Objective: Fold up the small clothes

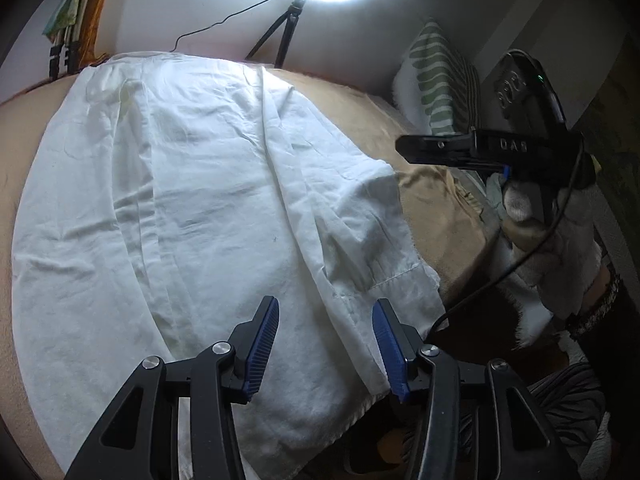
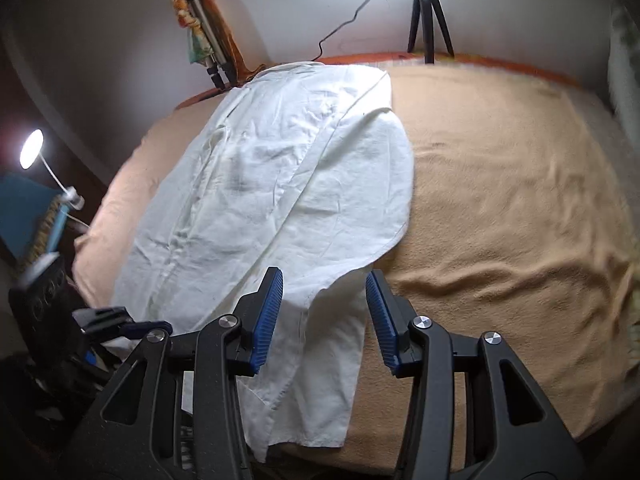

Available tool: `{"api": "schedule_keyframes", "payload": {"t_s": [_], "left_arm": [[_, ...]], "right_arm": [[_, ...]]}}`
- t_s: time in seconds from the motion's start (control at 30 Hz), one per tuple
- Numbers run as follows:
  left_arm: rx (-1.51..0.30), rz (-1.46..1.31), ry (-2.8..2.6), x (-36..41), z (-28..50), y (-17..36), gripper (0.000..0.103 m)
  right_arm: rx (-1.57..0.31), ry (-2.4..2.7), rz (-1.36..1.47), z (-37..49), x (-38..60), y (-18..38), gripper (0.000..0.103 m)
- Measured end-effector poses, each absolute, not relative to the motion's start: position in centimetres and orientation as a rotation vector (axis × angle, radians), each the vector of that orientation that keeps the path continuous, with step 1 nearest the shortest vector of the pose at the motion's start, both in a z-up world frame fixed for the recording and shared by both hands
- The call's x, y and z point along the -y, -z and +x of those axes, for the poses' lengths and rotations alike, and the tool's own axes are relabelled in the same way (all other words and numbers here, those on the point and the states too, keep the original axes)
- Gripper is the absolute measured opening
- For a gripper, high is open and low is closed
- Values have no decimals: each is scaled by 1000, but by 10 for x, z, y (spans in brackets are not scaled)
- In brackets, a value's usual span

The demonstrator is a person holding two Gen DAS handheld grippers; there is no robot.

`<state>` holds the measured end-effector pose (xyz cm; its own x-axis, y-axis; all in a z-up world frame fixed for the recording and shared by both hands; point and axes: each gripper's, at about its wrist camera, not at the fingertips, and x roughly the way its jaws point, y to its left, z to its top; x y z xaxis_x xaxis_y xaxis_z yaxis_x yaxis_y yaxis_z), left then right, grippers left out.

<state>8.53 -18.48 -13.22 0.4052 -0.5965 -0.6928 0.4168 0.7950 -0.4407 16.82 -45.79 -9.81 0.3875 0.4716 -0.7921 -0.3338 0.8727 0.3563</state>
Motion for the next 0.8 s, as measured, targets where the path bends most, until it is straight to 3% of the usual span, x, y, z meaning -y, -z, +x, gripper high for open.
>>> {"api": "schedule_keyframes", "payload": {"t_s": [0.37,0.57,0.7,0.8], "left_arm": [[-756,21,643,225,49,95,38],[-878,8,715,274,70,112,34],[-930,40,706,307,79,129,38],[-948,65,706,329,81,136,58]], "right_arm": [[-998,-473,182,157,493,87,46],[-892,-372,284,132,560,61,46],[-849,-323,358,123,597,56,46],[-836,-304,375,123,610,55,46]]}}
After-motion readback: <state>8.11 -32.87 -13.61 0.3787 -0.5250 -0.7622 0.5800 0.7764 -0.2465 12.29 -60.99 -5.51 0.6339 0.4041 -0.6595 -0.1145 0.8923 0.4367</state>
